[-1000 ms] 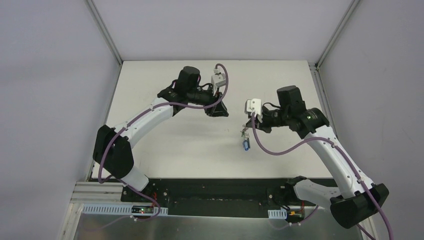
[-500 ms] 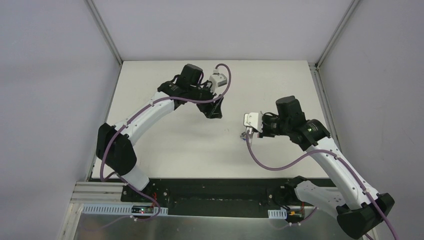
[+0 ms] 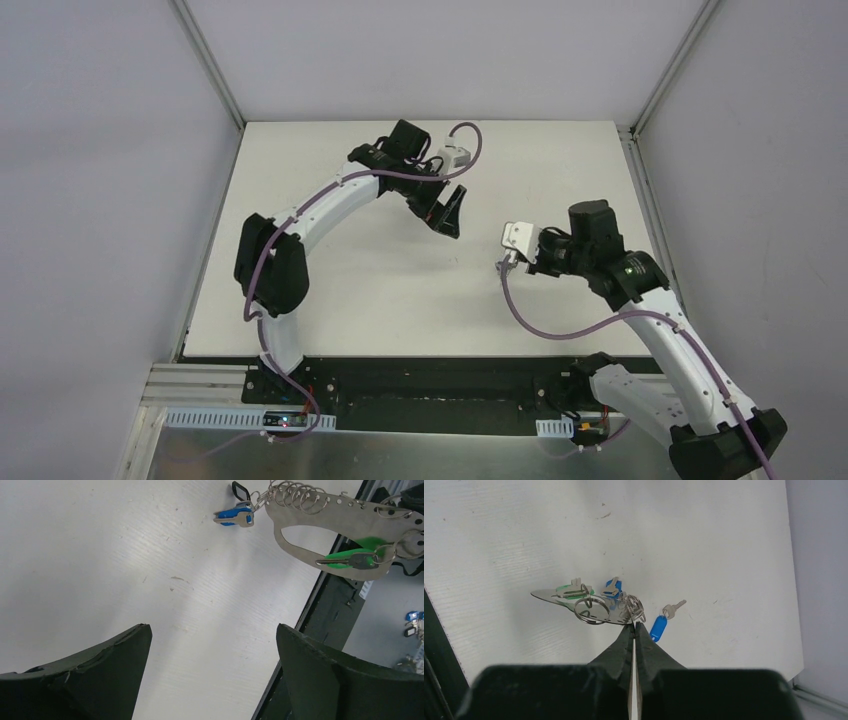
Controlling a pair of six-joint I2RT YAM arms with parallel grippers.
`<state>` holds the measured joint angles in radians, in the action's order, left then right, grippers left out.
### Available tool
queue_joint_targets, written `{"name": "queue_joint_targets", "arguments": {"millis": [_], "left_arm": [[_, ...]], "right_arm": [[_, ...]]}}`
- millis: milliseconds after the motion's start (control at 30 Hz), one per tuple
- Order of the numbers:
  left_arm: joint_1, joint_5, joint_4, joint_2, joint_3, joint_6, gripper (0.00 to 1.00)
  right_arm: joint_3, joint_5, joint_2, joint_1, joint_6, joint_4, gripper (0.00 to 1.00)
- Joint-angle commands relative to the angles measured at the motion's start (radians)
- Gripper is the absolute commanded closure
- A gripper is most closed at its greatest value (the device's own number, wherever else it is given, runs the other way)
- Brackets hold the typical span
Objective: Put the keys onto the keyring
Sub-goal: Move the key to the center of the board.
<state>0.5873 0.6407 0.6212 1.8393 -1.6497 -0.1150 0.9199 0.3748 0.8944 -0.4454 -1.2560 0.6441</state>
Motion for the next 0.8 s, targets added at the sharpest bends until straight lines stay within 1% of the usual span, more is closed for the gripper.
{"name": "queue_joint_targets", "arguments": {"millis": [0, 33, 100, 200, 333, 433, 500, 533, 633, 667, 767], "left_arm": [[0.01, 0.088, 0.003, 0.085, -0.137, 0.086, 0.01], [0.018, 0.08, 0.005, 0.116, -0.172, 0.108, 0.01], [0.032, 0.084, -0.002, 0.179, -0.236, 0.199, 0.01], [0.056, 0.07, -0.097, 0.264, -0.29, 0.351, 0.01], [0.096, 0.05, -0.178, 0.385, -0.417, 0.476, 0.02], [0.124, 0.056, -0.313, 0.469, -0.469, 0.608, 0.06], [0.138, 0.067, -0.468, 0.521, -0.482, 0.713, 0.1], [0.143, 0.07, -0.553, 0.554, -0.504, 0.775, 0.14], [0.158, 0.053, -0.659, 0.682, -0.631, 0.943, 0.18], [0.165, 0.032, -0.699, 0.703, -0.643, 0.979, 0.19], [0.194, -0.011, -0.73, 0.751, -0.68, 0.993, 0.19]], "right_arm": [[0.069, 0.091, -0.02, 0.08, 0.116, 0.024, 1.0], [0.086, 0.106, -0.018, 0.099, 0.143, 0.043, 1.0], [0.123, 0.139, -0.016, 0.14, 0.205, 0.094, 1.0], [0.172, 0.184, -0.019, 0.196, 0.261, 0.159, 1.0], [0.223, 0.217, -0.028, 0.243, 0.293, 0.249, 1.0], [0.242, 0.219, -0.036, 0.253, 0.304, 0.295, 1.0], [0.242, 0.218, -0.047, 0.26, 0.31, 0.311, 1.0], [0.24, 0.218, -0.051, 0.262, 0.314, 0.316, 1.0], [0.232, 0.214, -0.063, 0.269, 0.318, 0.335, 1.0], [0.229, 0.209, -0.065, 0.27, 0.319, 0.341, 1.0], [0.227, 0.189, -0.076, 0.273, 0.32, 0.357, 1.0]]}}
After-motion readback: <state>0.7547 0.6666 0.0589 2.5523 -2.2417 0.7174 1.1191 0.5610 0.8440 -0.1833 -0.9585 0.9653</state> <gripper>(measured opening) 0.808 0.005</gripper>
